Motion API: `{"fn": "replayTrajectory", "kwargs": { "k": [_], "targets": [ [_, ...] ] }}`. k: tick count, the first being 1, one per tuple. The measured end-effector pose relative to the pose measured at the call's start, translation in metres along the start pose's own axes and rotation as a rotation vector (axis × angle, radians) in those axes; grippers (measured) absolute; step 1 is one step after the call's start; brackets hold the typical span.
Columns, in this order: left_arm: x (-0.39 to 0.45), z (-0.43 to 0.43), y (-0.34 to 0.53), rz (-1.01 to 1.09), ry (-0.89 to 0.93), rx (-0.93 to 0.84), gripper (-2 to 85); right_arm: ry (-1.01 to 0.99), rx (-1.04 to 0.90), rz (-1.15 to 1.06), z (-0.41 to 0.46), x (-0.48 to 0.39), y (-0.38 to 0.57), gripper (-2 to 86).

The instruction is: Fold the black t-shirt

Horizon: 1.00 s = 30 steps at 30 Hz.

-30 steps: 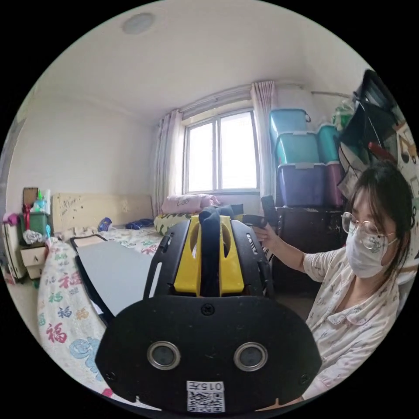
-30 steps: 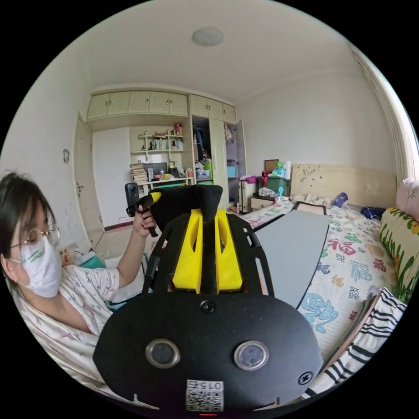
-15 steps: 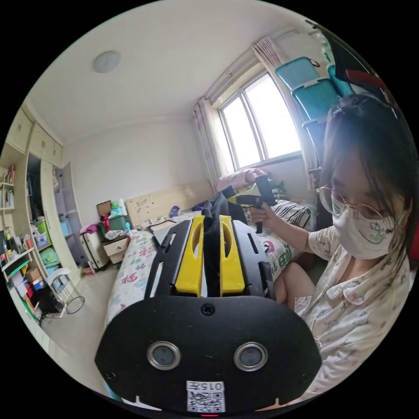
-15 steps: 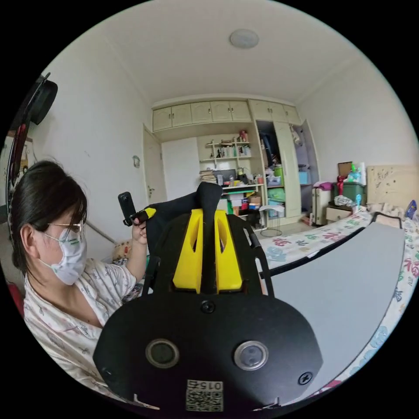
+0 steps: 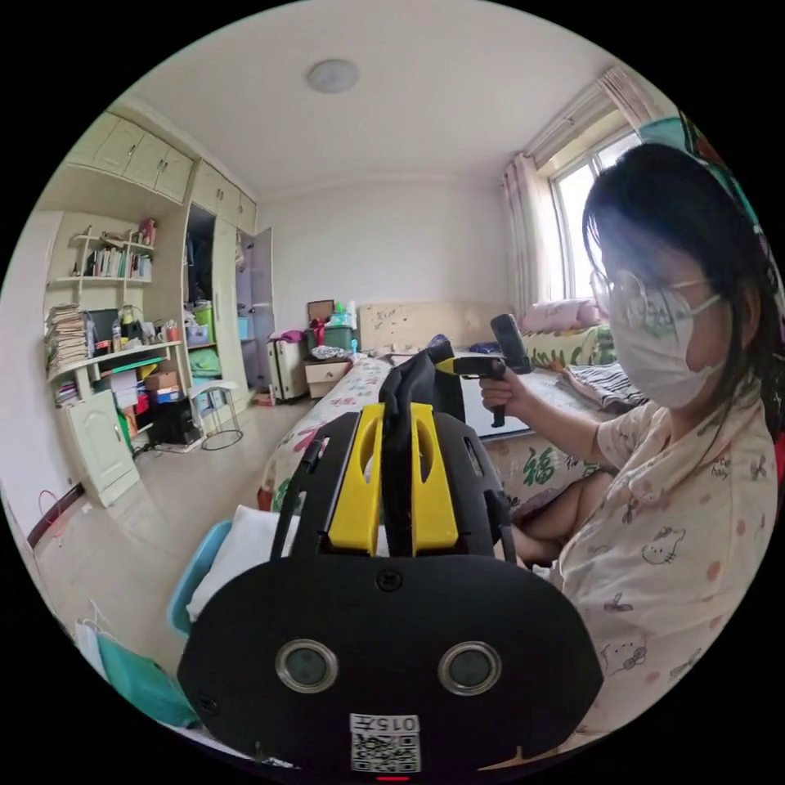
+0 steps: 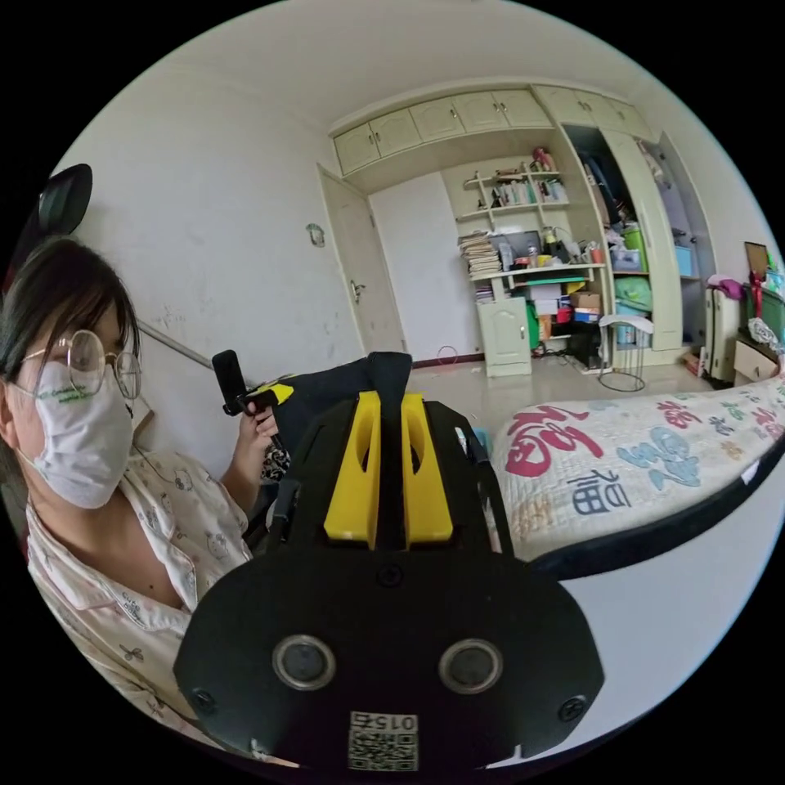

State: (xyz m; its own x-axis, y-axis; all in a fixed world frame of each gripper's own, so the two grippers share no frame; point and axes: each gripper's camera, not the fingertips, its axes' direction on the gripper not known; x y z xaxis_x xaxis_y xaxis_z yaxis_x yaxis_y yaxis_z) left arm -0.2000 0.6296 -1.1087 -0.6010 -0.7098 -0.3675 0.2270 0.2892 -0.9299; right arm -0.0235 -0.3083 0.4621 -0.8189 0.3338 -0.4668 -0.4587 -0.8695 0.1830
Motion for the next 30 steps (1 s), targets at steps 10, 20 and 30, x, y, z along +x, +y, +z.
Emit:
{"fn": "replayTrajectory", "kwargs": {
  "k": [10,20,30],
  "targets": [
    [-0.049,0.116,-0.05,-0.042,-0.003,0.039,1.9,-0.137,-0.023,-0.02,0.013,0.052,0.026,4.2],
    [-0.152,0.246,-0.115,-0.183,-0.088,0.032,0.9,-0.074,-0.161,-0.103,0.1,0.087,0.014,4.1],
    [-0.315,0.465,-0.157,-0.374,-0.361,-0.319,0.9,0.248,-0.429,0.036,0.382,0.228,0.0,4.8]
  ]
}}
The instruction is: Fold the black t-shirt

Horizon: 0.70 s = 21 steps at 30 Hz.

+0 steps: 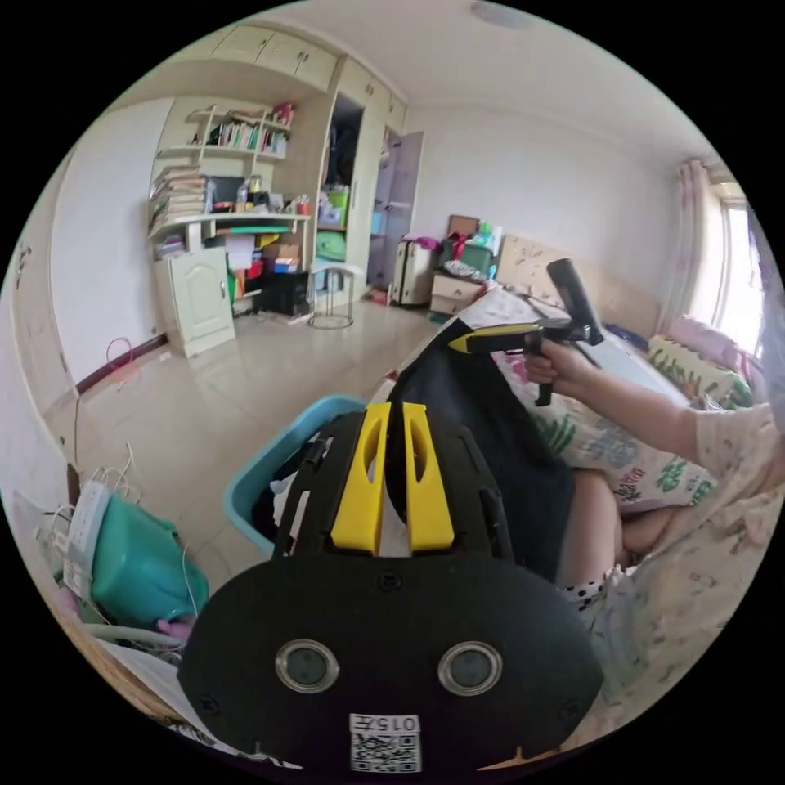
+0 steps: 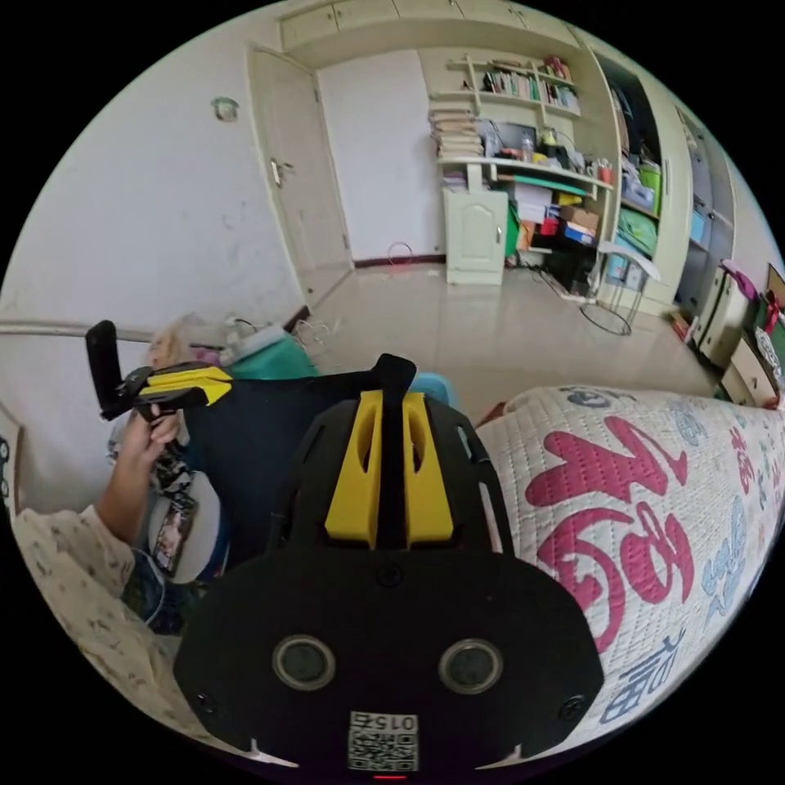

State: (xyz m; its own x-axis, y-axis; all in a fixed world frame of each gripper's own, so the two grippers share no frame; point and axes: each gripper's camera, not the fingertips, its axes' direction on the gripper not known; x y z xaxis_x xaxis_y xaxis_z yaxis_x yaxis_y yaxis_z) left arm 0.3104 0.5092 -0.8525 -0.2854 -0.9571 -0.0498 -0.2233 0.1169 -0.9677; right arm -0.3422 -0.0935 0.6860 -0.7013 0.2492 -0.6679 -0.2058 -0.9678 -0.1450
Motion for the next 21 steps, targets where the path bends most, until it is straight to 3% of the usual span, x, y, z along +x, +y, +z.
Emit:
{"fn": "replayTrajectory", "kwargs": {
  "k": [4,8,13,15,18,21],
  "targets": [
    [0.001,0.056,-0.045,-0.019,-0.329,-0.162,0.9,0.152,0.053,0.088,0.017,0.054,-0.034,1.8],
    [0.037,0.058,-0.084,0.083,-0.214,-0.157,1.4,-0.022,-0.015,-0.017,0.022,0.087,-0.052,-0.2],
    [0.056,0.099,-0.115,0.162,-0.202,-0.265,1.5,0.008,-0.137,-0.077,0.054,0.095,-0.079,-0.9],
    [0.056,0.107,-0.122,0.198,-0.237,-0.303,1.5,-0.022,-0.101,-0.038,0.037,0.105,-0.088,-0.9],
    [0.057,0.09,-0.136,0.243,-0.263,-0.332,1.6,-0.221,-0.024,0.033,-0.031,0.122,-0.092,-0.6],
    [0.06,0.042,-0.155,0.256,-0.153,-0.264,1.7,-0.274,0.14,0.061,-0.152,0.135,-0.072,0.2]
  ]
}}
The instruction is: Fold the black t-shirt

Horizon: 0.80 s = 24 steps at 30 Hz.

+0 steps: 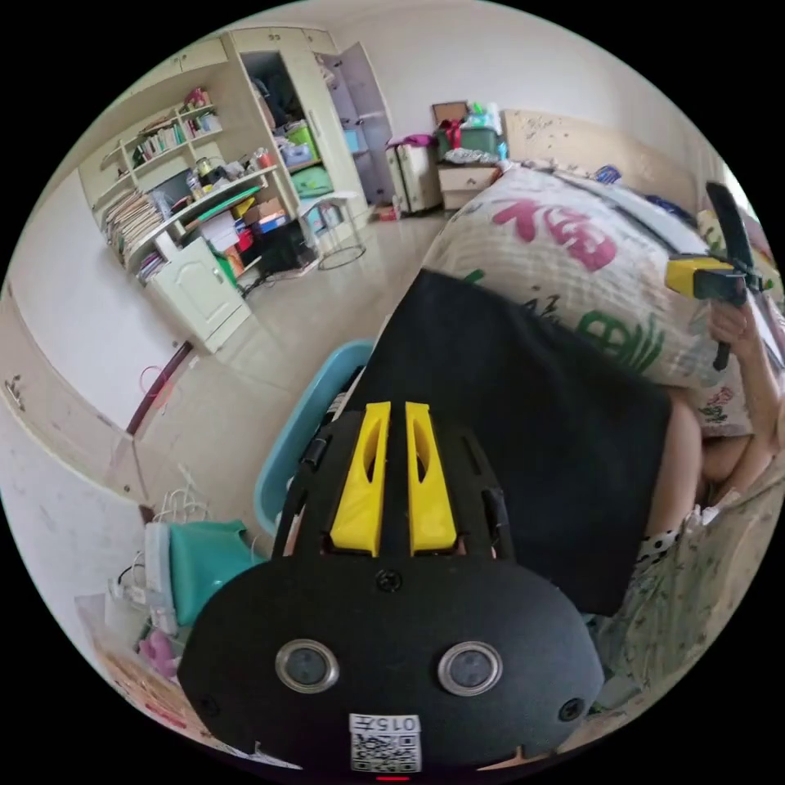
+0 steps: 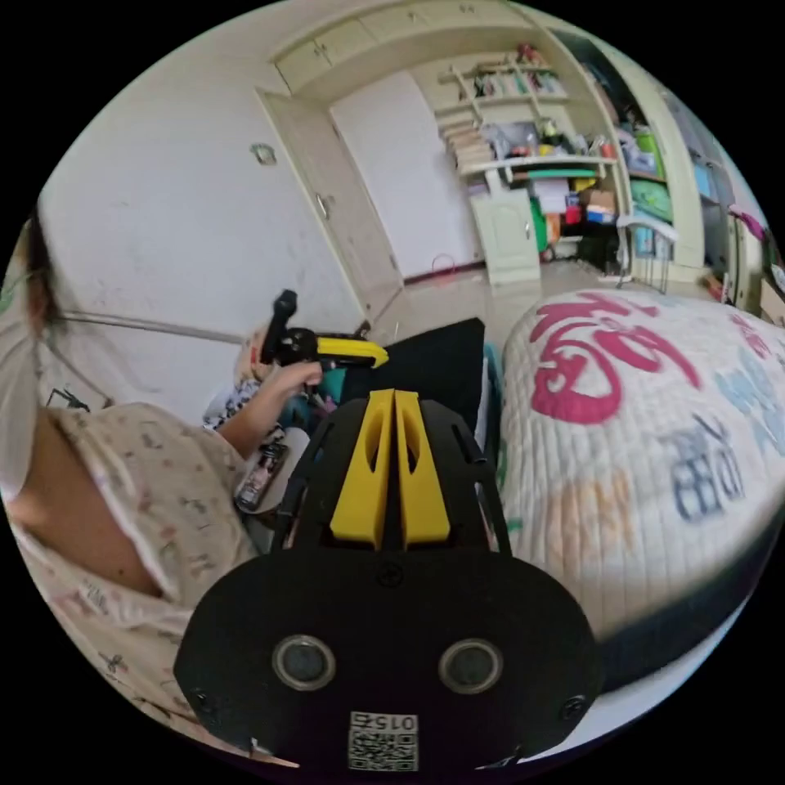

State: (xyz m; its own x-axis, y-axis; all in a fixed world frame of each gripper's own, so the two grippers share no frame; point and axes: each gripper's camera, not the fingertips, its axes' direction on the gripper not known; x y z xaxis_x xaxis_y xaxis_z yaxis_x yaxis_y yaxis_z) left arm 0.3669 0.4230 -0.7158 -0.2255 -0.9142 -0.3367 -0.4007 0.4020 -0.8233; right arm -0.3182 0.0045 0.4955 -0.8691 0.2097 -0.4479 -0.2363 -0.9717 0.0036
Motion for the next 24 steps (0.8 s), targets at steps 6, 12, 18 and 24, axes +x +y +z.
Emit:
{"fn": "replayTrajectory", "kwargs": {
  "k": [6,12,18,24],
  "targets": [
    [0.029,-0.113,-0.019,0.151,0.238,0.376,1.7,0.645,0.378,0.169,-0.255,-0.031,0.06,7.5],
    [0.101,-0.179,-0.072,0.411,0.602,0.497,1.7,1.41,0.438,0.438,-0.396,-0.065,0.053,7.0],
    [0.19,-0.257,-0.127,0.613,0.854,0.53,1.6,1.675,0.338,0.508,-0.536,-0.016,-0.004,6.6],
    [0.301,-0.334,-0.164,0.758,1.121,0.503,1.3,1.563,0.243,0.875,-0.721,0.143,-0.066,7.9]
  ]
}}
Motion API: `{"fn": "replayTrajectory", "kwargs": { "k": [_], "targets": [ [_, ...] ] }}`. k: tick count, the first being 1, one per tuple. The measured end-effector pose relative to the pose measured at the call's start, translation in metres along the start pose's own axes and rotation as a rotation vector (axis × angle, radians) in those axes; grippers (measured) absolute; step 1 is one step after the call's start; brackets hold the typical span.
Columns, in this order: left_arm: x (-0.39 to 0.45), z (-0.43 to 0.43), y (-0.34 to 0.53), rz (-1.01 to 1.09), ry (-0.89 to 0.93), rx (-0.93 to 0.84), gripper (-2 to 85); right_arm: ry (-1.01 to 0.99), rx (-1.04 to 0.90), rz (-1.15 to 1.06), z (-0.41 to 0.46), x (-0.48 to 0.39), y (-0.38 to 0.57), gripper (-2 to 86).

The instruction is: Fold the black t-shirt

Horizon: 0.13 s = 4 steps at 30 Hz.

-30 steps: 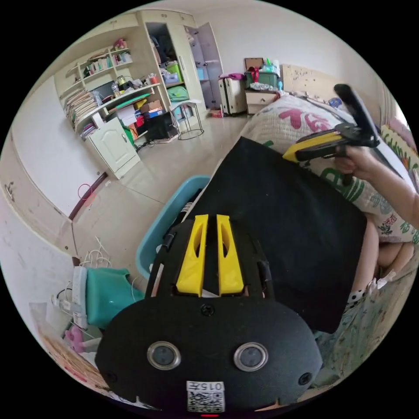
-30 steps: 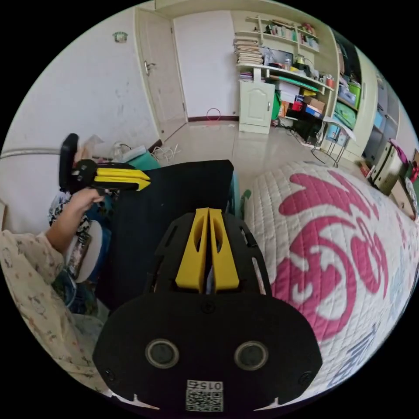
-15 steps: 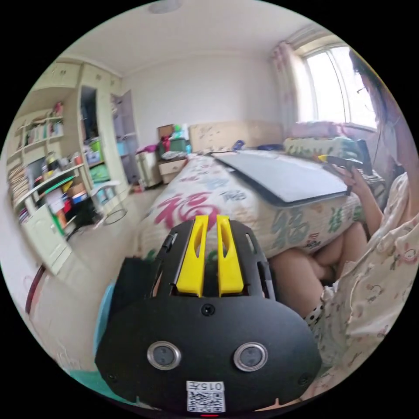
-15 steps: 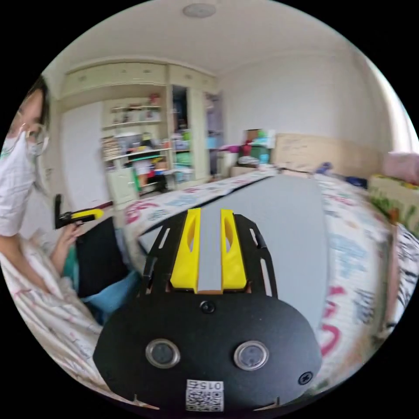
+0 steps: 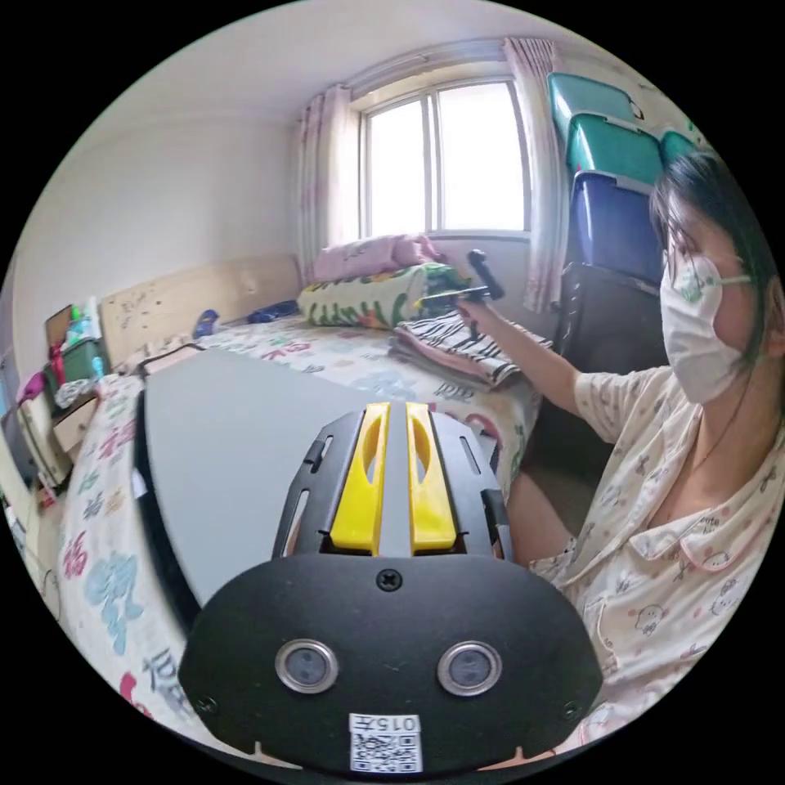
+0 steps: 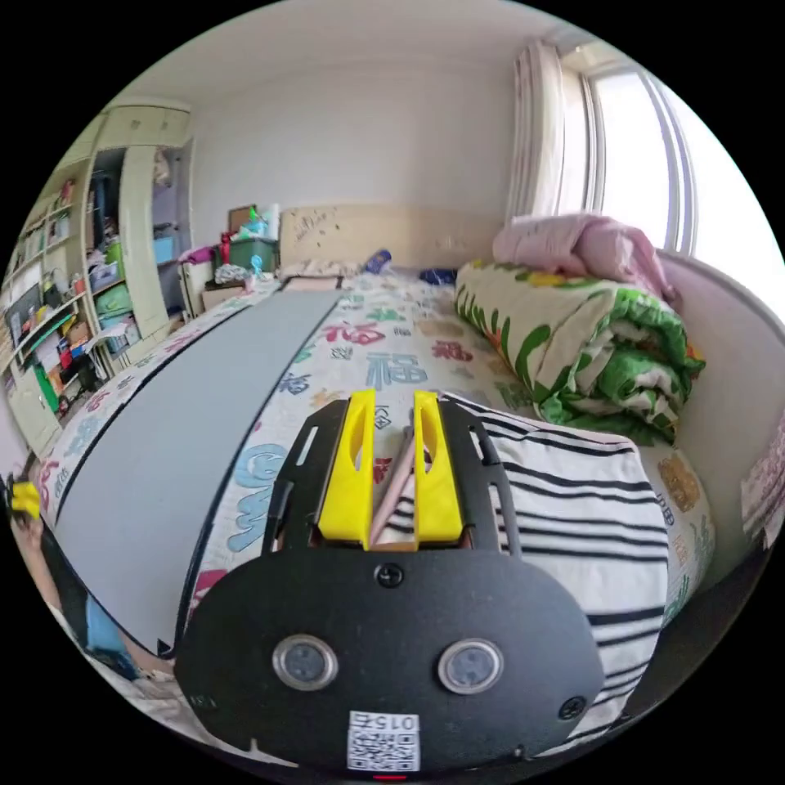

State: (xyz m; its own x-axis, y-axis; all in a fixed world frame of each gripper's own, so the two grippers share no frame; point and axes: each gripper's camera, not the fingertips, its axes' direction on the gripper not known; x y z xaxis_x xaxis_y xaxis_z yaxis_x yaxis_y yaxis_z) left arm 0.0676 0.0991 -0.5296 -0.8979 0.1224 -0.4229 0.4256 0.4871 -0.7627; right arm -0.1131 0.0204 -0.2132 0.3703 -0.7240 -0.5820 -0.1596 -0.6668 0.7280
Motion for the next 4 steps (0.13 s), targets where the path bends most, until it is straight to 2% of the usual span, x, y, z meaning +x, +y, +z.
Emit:
{"fn": "replayTrajectory", "kwargs": {
  "k": [4],
  "targets": [
    [0.039,0.053,-0.056,0.029,0.186,-0.01,1.2,0.104,-0.117,0.056,0.063,0.013,-0.076,9.3]
  ]
}}
